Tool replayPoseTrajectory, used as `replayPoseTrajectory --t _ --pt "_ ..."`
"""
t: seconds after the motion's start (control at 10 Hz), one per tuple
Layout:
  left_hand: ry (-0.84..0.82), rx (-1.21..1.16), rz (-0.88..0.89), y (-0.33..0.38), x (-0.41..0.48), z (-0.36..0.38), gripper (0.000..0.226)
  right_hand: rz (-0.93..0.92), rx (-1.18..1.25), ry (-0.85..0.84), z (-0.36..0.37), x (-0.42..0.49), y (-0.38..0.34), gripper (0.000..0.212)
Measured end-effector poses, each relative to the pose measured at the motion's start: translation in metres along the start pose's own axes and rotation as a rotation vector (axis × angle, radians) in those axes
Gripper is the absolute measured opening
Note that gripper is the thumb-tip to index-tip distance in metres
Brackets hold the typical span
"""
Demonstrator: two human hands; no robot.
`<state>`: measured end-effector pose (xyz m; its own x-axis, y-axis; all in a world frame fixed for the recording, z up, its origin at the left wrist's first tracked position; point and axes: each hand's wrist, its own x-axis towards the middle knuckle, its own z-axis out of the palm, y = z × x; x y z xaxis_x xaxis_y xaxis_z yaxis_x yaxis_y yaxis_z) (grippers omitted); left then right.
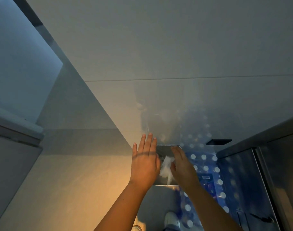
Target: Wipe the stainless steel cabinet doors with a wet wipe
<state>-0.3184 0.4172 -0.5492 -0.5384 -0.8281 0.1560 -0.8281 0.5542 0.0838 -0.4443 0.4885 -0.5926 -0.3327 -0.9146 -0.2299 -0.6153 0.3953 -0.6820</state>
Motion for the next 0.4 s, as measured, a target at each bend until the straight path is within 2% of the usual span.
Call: replayPoseTrajectory --t 0.2,0.4 --pt "0.025 0.020 -0.009 -0.0072 -0.0023 0.0052 0.046 0.009 -0.016 -0.006 0.0023 0.0015 0.0002 0.052" --pt "0.067 0.005 -0.012 -0.0073 -0.0009 0.0015 0.046 -0.023 -0.081 0.071 -0.0063 0.0017 -0.0011 0.049"
